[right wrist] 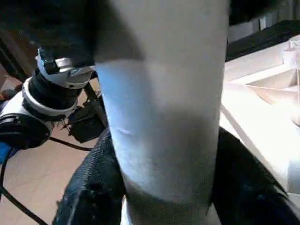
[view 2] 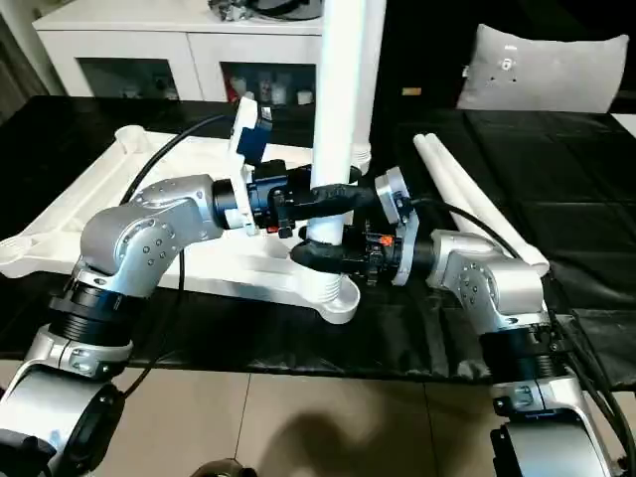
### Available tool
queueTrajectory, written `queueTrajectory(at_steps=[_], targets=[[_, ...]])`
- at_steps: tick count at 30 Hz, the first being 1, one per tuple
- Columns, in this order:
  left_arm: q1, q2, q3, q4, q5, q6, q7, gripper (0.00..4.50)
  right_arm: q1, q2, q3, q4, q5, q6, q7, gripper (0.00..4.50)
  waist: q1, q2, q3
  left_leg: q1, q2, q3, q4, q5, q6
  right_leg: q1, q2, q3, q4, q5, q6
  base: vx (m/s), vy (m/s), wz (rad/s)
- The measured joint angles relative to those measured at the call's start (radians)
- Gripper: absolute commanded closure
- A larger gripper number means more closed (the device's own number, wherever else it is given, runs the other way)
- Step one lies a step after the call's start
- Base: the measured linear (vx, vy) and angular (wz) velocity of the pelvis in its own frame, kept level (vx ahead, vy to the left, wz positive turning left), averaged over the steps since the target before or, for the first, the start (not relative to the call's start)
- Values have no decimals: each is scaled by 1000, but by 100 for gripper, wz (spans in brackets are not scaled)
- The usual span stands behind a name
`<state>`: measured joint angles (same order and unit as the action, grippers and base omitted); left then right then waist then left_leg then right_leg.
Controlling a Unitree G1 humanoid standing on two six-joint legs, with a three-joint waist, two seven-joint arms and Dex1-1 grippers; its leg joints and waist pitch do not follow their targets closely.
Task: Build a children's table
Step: Pick table leg
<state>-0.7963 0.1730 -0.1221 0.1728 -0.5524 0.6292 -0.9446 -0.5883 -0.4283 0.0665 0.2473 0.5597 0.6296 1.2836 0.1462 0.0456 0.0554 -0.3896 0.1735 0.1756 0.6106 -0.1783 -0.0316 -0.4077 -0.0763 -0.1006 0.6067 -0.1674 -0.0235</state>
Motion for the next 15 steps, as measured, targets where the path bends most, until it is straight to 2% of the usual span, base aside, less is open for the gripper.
queueTrajectory(at_steps=[2,15], targets=[[0,-1,0,1,0,0,0,258,1,0,0,-1,0,0,0,249,0,0,0,0,0,0,0,0,0,0,0,0,0,0,0,0,0,0],[13,-7,12,1,-1,0,16,258,9,9,-2,-7,-4,-3,-23,252,-1,0,0,0,0,0,0,0,0,0,0,0,0,0,0,0,0,0]])
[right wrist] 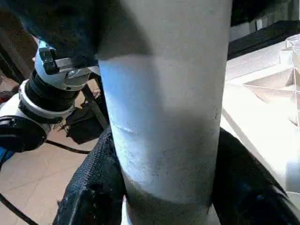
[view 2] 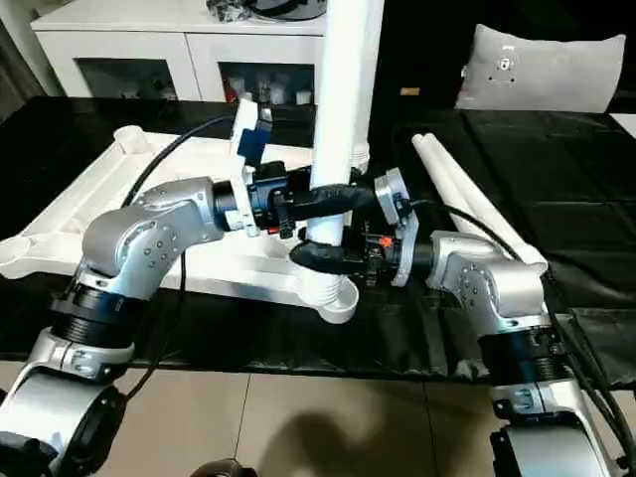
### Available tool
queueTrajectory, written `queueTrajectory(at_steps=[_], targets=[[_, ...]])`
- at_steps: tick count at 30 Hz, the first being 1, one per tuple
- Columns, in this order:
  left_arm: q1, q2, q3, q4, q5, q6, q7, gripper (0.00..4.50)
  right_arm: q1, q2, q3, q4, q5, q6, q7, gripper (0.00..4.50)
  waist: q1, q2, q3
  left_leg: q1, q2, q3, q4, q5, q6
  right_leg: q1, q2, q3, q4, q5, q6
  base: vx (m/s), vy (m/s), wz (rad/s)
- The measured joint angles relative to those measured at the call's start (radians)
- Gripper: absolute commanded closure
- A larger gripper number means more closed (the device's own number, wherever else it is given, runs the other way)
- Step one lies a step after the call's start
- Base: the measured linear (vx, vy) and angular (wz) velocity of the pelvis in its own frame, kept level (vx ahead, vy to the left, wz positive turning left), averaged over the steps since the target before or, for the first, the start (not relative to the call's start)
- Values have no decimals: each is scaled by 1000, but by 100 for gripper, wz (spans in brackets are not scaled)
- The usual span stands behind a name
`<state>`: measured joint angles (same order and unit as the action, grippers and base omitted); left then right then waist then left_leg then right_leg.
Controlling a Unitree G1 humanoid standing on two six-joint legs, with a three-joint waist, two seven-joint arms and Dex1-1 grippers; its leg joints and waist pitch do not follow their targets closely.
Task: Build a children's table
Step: Pick table leg
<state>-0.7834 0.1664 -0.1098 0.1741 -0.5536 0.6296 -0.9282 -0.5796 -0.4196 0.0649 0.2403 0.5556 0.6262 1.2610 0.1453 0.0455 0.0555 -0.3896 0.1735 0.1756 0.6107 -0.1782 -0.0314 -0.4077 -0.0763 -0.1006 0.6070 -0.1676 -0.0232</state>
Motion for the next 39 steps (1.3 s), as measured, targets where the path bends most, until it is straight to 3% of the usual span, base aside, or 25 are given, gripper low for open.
queueTrajectory(at_steps=[1,4,14,18,22,26,30,39], targets=[[1,0,4,0,-1,1,3,258,0,4,0,0,-4,-8,-6,252,0,0,0,0,0,0,0,0,0,0,0,0,0,0,0,0,0,0],[3,-2,16,0,-1,2,15,188,0,22,-3,8,-11,-41,-26,254,-1,0,0,0,0,0,0,0,0,0,0,0,0,0,0,0,0,0],[9,-15,59,7,22,-31,100,113,-14,133,-18,54,-96,-189,-235,257,-4,-1,0,0,0,0,0,-2,-4,0,0,0,1,-2,4,0,0,0],[27,-46,83,9,62,-117,176,79,-40,178,-25,104,-151,-268,-379,257,-5,-3,0,1,0,0,0,-2,-5,0,0,0,2,-2,4,0,0,0],[30,-80,66,7,149,-214,285,39,-39,204,-73,156,-185,-306,-497,257,-3,-6,0,0,0,0,0,-1,-5,0,0,1,2,-2,4,0,0,0],[32,-137,52,6,223,-246,426,36,-34,243,-85,158,-201,-339,-558,257,-6,-6,0,0,0,0,0,-2,-5,0,0,1,2,-1,2,0,0,0],[31,-178,51,21,269,-280,528,70,-34,259,-85,164,-216,-380,-598,257,-8,-6,0,1,0,0,0,-1,-5,0,0,1,2,-2,4,0,0,0],[32,-224,53,37,285,-292,587,140,-34,263,-66,179,-257,-404,-610,257,-6,-6,0,0,0,0,0,-1,-5,0,0,1,2,-2,4,0,0,0]])
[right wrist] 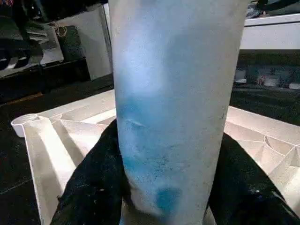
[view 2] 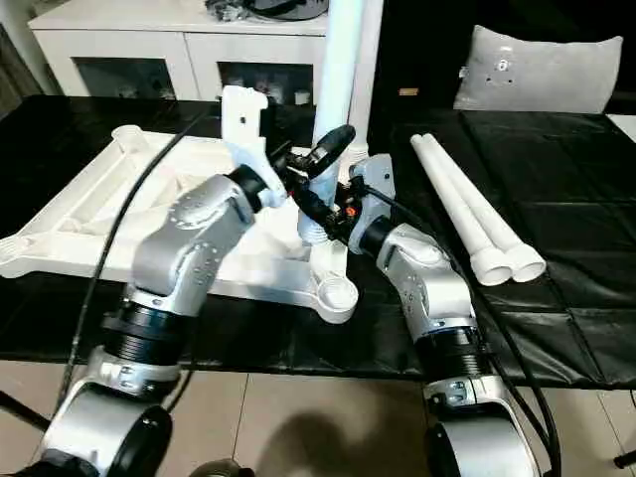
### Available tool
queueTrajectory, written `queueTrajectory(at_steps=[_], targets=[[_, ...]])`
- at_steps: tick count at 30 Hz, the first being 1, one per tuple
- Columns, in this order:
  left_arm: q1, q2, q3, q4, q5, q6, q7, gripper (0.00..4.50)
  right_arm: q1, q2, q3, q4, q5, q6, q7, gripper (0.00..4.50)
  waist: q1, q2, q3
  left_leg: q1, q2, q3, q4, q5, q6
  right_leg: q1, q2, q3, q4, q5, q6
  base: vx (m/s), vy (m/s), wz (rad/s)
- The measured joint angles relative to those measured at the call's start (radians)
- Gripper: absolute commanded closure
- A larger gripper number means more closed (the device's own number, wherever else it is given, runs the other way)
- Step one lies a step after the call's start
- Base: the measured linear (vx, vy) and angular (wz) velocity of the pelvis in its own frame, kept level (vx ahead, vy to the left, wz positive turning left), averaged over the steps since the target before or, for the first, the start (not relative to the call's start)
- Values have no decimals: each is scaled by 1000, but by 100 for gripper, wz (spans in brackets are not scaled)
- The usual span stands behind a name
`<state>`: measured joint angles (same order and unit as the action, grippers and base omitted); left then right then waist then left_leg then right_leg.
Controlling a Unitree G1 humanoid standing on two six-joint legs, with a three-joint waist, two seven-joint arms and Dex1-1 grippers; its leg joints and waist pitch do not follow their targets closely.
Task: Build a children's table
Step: Pick table leg
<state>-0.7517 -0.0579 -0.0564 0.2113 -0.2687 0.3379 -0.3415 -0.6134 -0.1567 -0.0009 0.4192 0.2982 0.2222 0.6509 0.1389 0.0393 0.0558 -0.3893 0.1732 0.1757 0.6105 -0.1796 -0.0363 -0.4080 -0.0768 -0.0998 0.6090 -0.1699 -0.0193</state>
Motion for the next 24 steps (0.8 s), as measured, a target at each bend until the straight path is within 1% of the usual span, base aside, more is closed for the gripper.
queueTrajectory(at_steps=[6,7,9,11,14,15,17,24], targets=[[0,-5,-5,2,9,-10,7,188,0,0,0,3,-15,-13,-3,257,-1,0,0,0,0,0,0,0,0,0,0,0,0,0,0,0,0,0],[0,-6,-6,3,10,-10,11,188,0,-1,0,6,-17,-14,-3,257,-1,0,0,0,0,0,0,0,0,0,0,0,0,0,0,0,0,0],[0,-7,-9,8,11,-10,18,202,0,0,1,14,-21,-16,-3,257,-1,0,0,0,0,0,0,0,0,0,0,0,0,0,0,0,0,0],[0,-7,-9,10,15,-11,20,232,0,0,3,18,-23,-17,-3,257,-1,0,0,0,0,0,0,0,0,0,0,0,0,0,0,0,0,0],[0,-5,-7,12,27,-13,24,237,0,-1,8,20,-29,-19,-2,257,-1,0,0,0,0,0,0,0,0,0,0,0,0,2,-3,0,0,0],[0,-4,-4,15,27,-13,24,251,0,-1,8,20,-31,-19,-1,257,-1,0,0,0,0,0,0,0,0,0,0,0,0,2,-3,0,0,0],[0,-5,-2,23,27,-16,26,261,0,-1,8,26,-33,-19,-1,257,-1,0,0,0,0,0,0,0,0,0,0,0,0,2,-4,0,0,0],[0,-3,-2,30,29,-26,27,265,0,-1,10,27,-39,-24,-4,257,-1,0,0,0,0,0,0,0,0,0,0,0,0,2,-3,0,0,0]])
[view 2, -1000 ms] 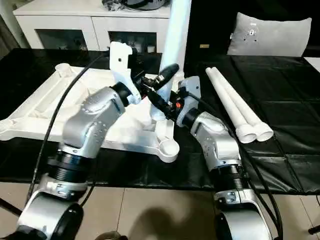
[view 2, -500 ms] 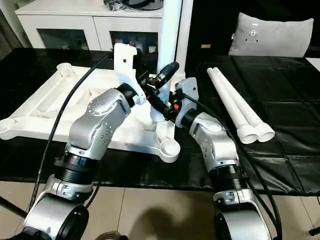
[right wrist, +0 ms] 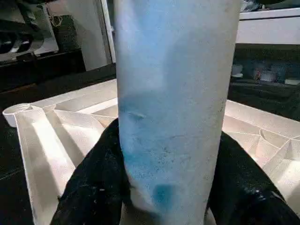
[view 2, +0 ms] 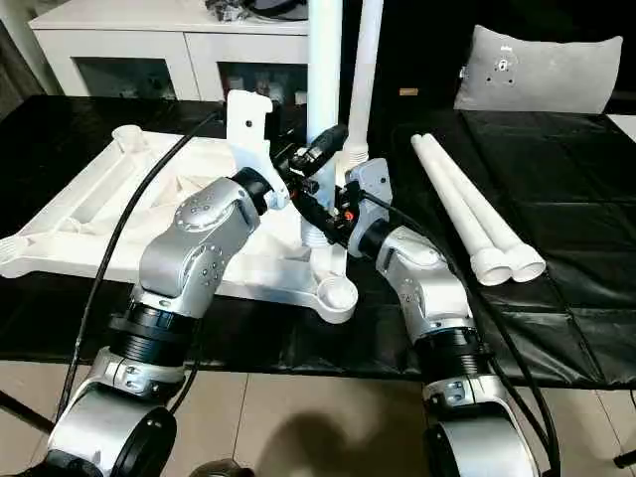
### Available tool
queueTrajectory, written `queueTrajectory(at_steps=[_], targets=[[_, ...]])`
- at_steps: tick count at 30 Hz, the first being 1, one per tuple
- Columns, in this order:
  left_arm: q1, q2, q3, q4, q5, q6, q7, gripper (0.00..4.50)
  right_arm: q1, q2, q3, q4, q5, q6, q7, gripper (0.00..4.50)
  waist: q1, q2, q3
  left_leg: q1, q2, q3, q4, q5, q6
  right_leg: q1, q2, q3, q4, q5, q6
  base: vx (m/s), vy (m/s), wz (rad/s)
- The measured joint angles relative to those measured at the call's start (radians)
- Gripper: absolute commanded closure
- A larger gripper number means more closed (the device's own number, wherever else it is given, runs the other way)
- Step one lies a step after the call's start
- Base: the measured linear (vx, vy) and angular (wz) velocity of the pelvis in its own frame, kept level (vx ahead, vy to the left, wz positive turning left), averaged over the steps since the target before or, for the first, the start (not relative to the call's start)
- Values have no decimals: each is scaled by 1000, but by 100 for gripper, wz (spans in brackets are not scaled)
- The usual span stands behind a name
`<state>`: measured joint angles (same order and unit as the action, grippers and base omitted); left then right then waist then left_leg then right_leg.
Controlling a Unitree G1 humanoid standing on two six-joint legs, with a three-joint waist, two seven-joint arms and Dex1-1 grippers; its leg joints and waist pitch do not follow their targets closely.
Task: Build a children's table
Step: Pick table leg
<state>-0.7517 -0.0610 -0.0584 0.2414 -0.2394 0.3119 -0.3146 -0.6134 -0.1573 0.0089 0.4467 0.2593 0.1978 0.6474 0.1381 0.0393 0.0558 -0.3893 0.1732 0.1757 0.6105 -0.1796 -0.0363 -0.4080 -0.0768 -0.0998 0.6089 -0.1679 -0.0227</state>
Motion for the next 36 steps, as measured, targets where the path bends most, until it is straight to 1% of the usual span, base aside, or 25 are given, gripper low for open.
queueTrajectory(at_steps=[6,7,9,12,14,15,16,18,20,21,22,23,25,26,29,32,34,36], targets=[[0,-1,1,14,0,-10,0,266,-3,0,1,15,-15,-13,-1,257,0,0,0,0,0,0,0,0,0,0,0,0,0,0,0,0,0,0],[0,-1,1,17,0,-10,0,266,-3,0,0,18,-13,-10,3,222,0,0,0,0,0,0,0,0,0,0,0,0,0,0,0,0,0,0],[0,-1,3,20,-1,-10,0,266,-3,0,0,19,-13,-8,4,187,0,0,0,0,0,0,0,0,0,0,0,0,0,0,0,0,0,0],[-2,1,22,33,-5,-9,6,266,-3,-11,1,10,6,16,34,179,0,0,0,0,0,0,0,0,0,0,0,0,0,0,0,0,0,0],[-4,11,51,45,-21,-4,7,266,-3,-24,-1,2,14,29,53,149,0,0,0,0,0,0,0,0,0,0,0,0,0,0,0,0,0,0],[-5,16,64,49,-31,1,5,266,-2,-29,-4,0,20,31,62,149,-1,0,0,0,0,0,0,0,0,0,0,0,0,0,0,0,0,0],[-6,21,73,50,-40,9,1,266,-2,-35,-5,-3,27,32,76,139,0,0,0,0,0,0,0,0,0,0,0,0,0,0,0,0,0,0],[-9,30,99,55,-72,35,-11,266,-2,-48,-20,-15,53,40,105,131,1,0,0,0,0,0,0,0,0,0,0,0,0,0,0,0,0,0],[-17,43,132,66,-117,66,-32,266,-2,-63,-45,-35,82,61,120,106,2,0,0,0,0,0,0,0,0,0,0,0,0,0,0,0,0,0],[-22,46,144,68,-127,74,-37,266,-3,-69,-53,-42,91,63,124,106,3,0,0,0,0,0,0,0,0,0,0,0,0,0,0,0,0,0],[-28,51,158,70,-144,85,-47,266,-4,-71,-66,-48,104,76,124,96,3,0,0,0,0,0,0,0,0,0,0,0,0,0,-1,0,0,0],[-39,58,175,72,-172,107,-67,266,-7,-75,-89,-52,137,113,127,96,5,0,0,0,0,0,0,0,0,0,0,0,0,1,-1,0,0,0],[-54,75,193,78,-212,143,-104,266,-8,-95,-120,-65,190,174,155,71,6,0,0,0,0,0,0,0,1,0,0,0,0,1,-1,0,0,0],[-56,86,202,81,-232,162,-125,266,-8,-109,-132,-79,216,198,173,66,5,0,0,0,0,0,0,1,1,0,0,0,0,1,-1,0,0,0],[-57,113,214,86,-279,226,-189,266,-15,-144,-160,-83,258,241,215,66,6,0,0,0,0,0,0,1,1,0,0,0,0,1,-1,0,0,0],[-62,135,212,86,-308,264,-242,266,-28,-164,-177,-82,286,273,240,66,5,0,0,0,0,0,0,1,1,0,0,0,0,1,-1,0,0,0],[-71,149,208,86,-317,281,-274,266,-34,-176,-178,-82,299,294,261,66,5,0,0,0,0,0,0,1,1,0,0,0,0,1,-1,0,0,0],[-83,160,211,86,-352,318,-310,266,-38,-199,-175,-84,314,327,298,66,6,0,0,0,0,0,0,1,1,0,0,0,0,1,-1,0,0,0]])
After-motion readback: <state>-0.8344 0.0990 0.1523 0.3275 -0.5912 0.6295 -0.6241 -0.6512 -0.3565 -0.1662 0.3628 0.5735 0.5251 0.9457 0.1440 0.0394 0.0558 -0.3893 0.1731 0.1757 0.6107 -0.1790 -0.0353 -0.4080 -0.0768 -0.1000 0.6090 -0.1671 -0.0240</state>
